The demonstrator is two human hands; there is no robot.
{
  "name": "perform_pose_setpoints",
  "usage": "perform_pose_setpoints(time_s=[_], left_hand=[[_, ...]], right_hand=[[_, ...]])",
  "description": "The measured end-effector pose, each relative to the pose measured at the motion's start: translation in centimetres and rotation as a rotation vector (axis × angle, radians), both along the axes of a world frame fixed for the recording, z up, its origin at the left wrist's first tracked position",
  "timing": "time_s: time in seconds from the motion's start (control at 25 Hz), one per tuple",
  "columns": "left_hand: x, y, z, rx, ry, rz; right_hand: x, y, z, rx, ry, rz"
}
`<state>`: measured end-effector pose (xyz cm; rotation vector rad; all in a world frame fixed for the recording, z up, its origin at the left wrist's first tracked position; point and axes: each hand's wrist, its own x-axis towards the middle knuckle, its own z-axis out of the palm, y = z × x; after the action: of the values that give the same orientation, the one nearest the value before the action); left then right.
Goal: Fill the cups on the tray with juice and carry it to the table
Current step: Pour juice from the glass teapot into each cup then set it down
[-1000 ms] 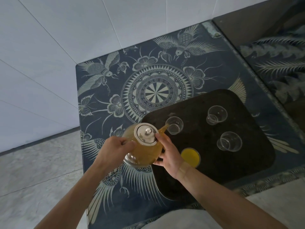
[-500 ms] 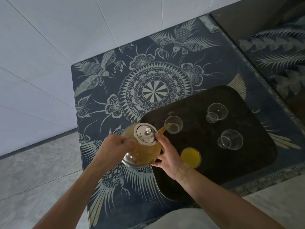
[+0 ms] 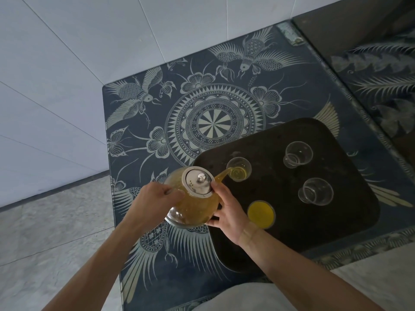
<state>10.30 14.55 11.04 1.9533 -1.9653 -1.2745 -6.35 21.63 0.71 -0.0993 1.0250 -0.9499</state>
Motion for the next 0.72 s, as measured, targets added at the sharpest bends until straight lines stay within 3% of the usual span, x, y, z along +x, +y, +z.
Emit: perform_pose_setpoints(time_s=[0.72], left_hand=[[0.0, 0.1, 1.3, 0.001, -0.046, -0.019]], right_hand=[[0.2, 0.0, 0.6, -0.027, -0.009, -0.003]])
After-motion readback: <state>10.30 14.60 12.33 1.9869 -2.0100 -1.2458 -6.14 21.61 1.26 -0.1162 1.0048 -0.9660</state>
